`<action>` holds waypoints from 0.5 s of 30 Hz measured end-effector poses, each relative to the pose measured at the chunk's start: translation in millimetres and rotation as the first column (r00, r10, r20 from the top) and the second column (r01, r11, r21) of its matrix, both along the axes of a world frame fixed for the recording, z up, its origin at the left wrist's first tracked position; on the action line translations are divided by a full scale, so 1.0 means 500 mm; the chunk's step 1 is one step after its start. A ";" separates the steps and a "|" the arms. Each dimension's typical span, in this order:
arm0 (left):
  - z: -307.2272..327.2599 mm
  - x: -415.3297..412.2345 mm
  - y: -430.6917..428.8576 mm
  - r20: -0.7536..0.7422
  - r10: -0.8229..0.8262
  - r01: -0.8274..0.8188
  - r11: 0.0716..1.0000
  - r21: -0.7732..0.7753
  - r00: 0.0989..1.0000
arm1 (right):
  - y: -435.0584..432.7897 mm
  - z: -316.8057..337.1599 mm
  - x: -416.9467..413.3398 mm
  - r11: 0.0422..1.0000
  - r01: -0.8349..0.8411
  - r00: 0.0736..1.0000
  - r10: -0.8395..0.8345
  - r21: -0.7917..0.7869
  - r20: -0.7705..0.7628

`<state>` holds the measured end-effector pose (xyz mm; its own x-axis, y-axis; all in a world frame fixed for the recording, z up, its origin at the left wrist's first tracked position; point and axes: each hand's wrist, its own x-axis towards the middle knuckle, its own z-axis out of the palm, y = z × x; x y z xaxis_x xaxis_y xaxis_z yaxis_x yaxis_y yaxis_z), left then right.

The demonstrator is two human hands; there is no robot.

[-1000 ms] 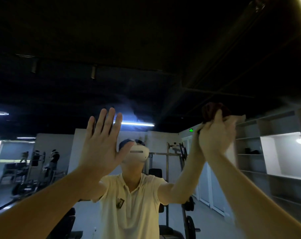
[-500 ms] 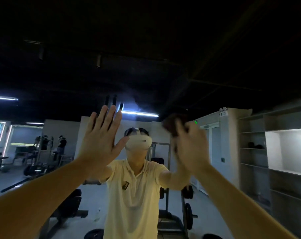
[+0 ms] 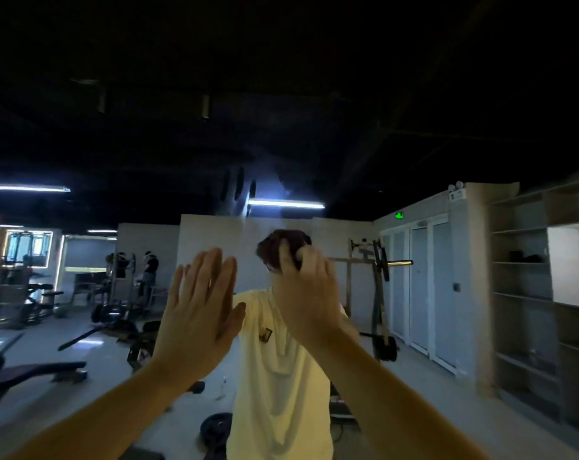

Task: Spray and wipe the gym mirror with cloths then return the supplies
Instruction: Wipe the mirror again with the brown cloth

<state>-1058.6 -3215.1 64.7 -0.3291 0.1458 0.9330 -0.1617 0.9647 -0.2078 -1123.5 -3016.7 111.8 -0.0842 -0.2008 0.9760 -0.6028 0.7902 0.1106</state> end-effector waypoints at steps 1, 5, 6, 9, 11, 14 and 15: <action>-0.016 -0.002 0.005 -0.011 -0.008 0.008 1.000 -0.002 1.000 | 0.027 -0.015 -0.009 0.991 0.013 0.999 -0.008 0.130 -0.043; -0.057 -0.024 0.028 -0.057 -0.067 0.065 0.997 -0.027 0.996 | 0.196 -0.026 -0.024 0.969 0.011 0.998 -0.024 0.246 0.052; -0.060 -0.033 0.031 -0.073 -0.065 0.063 0.998 -0.026 0.995 | 0.240 -0.018 -0.031 0.987 0.054 0.998 -0.058 0.150 0.024; -0.062 -0.052 0.037 -0.096 -0.031 0.030 0.999 -0.010 0.995 | 0.342 -0.008 -0.062 0.922 0.167 0.981 -0.120 -0.349 0.153; -0.061 -0.057 0.037 -0.092 -0.013 0.012 1.000 -0.010 0.996 | 0.349 -0.015 -0.079 0.816 0.226 0.968 -0.128 -0.532 0.214; -0.063 -0.056 0.034 -0.086 -0.012 0.011 1.000 -0.014 0.996 | 0.258 -0.024 -0.071 0.719 0.125 0.989 -0.037 -0.684 0.143; -0.064 -0.055 0.034 -0.090 -0.024 0.023 1.000 -0.014 0.996 | 0.209 -0.024 -0.048 0.721 0.078 0.992 0.012 -0.689 0.125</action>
<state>-1086.2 -3198.0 32.9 -0.2401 0.1652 0.9566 -0.1575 0.9657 -0.2063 -1147.2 -2912.0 99.6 -0.1946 0.5305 0.8250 -0.5472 0.6394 -0.5402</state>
